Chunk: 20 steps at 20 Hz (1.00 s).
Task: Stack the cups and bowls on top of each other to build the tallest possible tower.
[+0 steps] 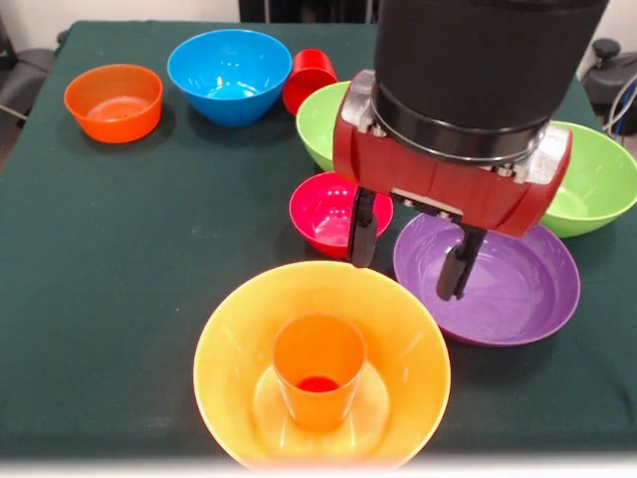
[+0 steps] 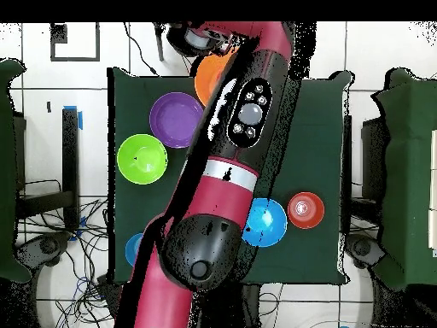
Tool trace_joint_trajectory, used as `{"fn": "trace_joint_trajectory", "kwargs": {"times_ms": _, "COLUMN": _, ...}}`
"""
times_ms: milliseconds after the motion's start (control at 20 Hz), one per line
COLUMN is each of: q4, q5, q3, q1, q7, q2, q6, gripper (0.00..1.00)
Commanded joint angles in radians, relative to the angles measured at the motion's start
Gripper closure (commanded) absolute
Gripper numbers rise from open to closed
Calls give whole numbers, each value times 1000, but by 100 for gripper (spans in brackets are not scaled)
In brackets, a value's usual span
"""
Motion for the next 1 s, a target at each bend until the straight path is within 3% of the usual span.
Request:
{"fn": "trace_joint_trajectory", "kwargs": {"times_ms": 50, "q4": 12, "q5": -94, "q3": 180, "q1": -25, "q7": -242, "q2": 17, "q6": 25, "gripper": 0}}
{"fn": "trace_joint_trajectory", "kwargs": {"times_ms": 250, "q4": 22, "q5": -78, "q3": 218, "q1": -30, "q7": -222, "q2": 42, "q6": 97, "gripper": 0}}
{"fn": "trace_joint_trajectory", "kwargs": {"times_ms": 700, "q4": 171, "q5": -272, "q3": 385, "q1": 31, "q7": -263, "q2": -18, "q6": 10, "gripper": 0}}
{"fn": "trace_joint_trajectory", "kwargs": {"times_ms": 1000, "q4": 175, "q5": -340, "q3": 430, "q1": 43, "q7": -241, "q2": -35, "q6": 2, "gripper": 0}}
